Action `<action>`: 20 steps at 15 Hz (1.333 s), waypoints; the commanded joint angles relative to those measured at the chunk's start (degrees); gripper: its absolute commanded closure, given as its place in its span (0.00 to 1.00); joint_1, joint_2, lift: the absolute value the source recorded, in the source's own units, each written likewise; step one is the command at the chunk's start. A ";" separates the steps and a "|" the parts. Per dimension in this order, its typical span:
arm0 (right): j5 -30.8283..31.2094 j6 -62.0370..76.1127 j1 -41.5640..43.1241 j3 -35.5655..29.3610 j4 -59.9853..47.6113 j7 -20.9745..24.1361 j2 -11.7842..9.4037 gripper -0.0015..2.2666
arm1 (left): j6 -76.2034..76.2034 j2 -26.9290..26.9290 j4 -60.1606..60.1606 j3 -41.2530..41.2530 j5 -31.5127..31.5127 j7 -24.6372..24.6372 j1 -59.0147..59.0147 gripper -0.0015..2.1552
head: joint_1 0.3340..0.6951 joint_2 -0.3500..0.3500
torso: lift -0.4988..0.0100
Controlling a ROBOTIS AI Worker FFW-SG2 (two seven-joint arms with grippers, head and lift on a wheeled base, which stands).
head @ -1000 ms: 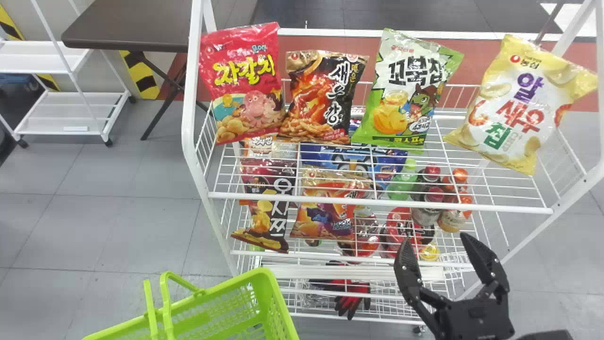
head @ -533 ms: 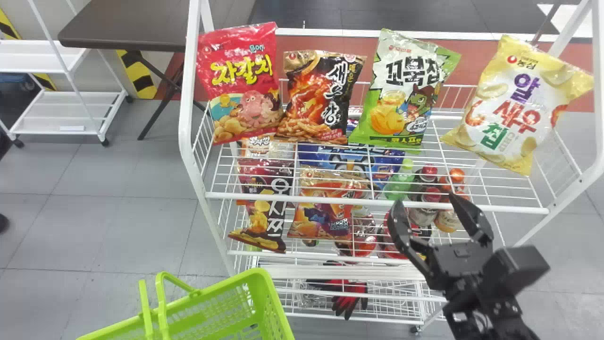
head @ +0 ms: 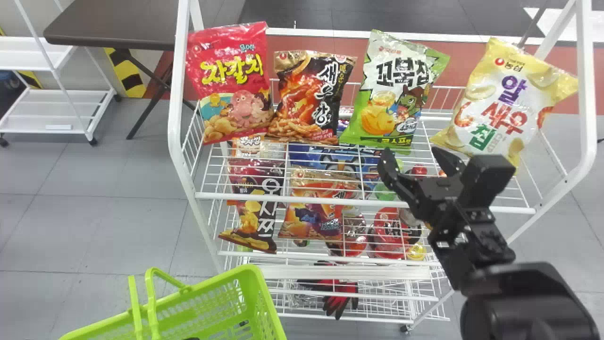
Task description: Hold basket handle with left hand then pick Gkobukchip with right hand and place into basket
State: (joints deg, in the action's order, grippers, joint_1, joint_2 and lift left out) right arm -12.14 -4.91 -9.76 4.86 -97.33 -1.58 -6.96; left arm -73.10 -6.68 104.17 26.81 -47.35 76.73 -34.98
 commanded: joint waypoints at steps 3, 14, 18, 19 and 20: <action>-1.66 -5.25 8.62 0.76 4.43 -0.53 0.01 0.03 | -0.16 -0.27 -0.29 0.18 -0.03 0.00 0.00 1.00 | 1.00 0.46 | 0.98; -1.39 -7.18 24.17 3.93 22.27 -0.53 1.86 0.02 | -0.16 -0.71 -1.17 0.27 -0.11 -0.26 0.35 1.00 | 1.00 0.52 | 0.98; -0.78 -8.24 26.19 4.54 23.32 0.97 2.30 0.21 | -0.16 -1.06 -2.22 0.35 -0.47 -0.17 0.62 1.00 | 1.00 0.54 | 0.98; -0.60 -9.29 26.37 4.54 23.32 2.20 2.48 0.38 | -0.16 -1.06 -2.31 0.35 -0.55 -0.17 0.70 1.00 | 1.00 0.54 | 0.98; -0.52 -10.70 26.55 4.54 23.24 3.60 2.65 0.58 | -0.16 -1.15 -2.40 0.35 -0.55 -0.17 0.70 1.00 | 1.00 0.54 | 0.98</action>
State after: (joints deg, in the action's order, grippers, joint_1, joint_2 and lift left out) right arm -12.80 -13.94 16.49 9.40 -74.06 1.27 -4.54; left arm -73.26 -7.73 101.92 27.16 -47.85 76.55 -34.34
